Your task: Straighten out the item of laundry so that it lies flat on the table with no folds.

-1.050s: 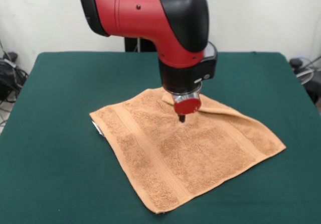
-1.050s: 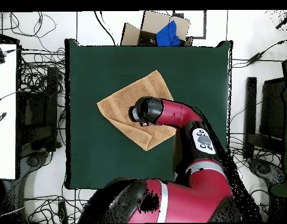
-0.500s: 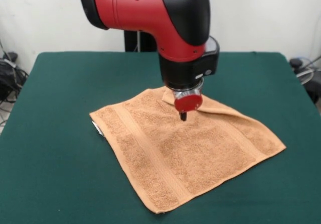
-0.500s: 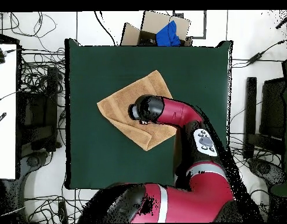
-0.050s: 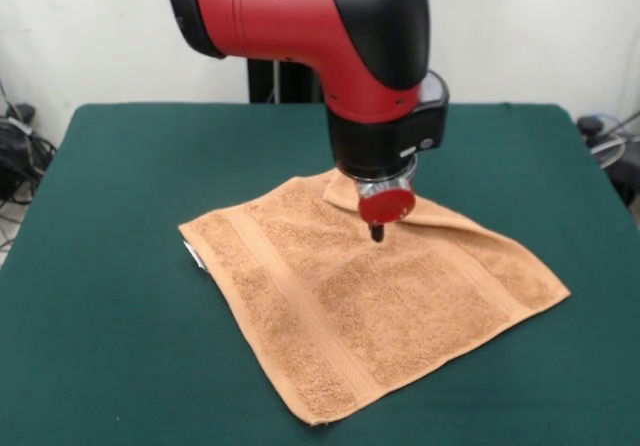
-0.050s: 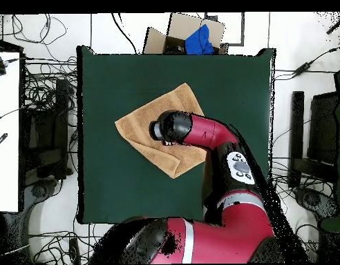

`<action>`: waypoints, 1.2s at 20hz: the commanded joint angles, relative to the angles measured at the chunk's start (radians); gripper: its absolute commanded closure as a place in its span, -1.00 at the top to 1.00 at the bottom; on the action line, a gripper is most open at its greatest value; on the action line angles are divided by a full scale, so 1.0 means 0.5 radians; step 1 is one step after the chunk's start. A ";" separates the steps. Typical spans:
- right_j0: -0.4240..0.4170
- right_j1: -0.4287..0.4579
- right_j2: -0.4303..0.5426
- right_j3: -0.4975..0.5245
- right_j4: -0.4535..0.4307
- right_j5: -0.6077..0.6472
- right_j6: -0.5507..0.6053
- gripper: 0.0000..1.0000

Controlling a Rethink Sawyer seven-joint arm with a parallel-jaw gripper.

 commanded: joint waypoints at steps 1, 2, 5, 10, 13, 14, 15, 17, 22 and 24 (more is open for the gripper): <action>0.106 0.098 0.160 -0.027 0.114 -0.041 0.113 -1.00; 0.112 0.105 0.163 -0.035 0.125 -0.047 0.116 -1.00; 0.130 0.123 0.155 -0.057 0.141 -0.054 0.121 -1.00; 0.146 0.090 0.145 -0.036 0.171 -0.039 0.121 -1.00; 0.133 0.068 0.181 0.016 0.222 -0.050 0.121 -1.00; 0.131 0.058 0.190 0.033 0.235 -0.054 0.117 -1.00; 0.133 0.047 0.197 0.044 0.251 -0.047 0.117 -1.00; 0.136 0.030 0.207 0.062 0.277 -0.037 0.116 -1.00; 0.061 -0.043 0.324 0.215 0.390 0.025 0.047 -1.00; 0.018 -0.071 0.375 0.287 0.435 0.054 0.016 -1.00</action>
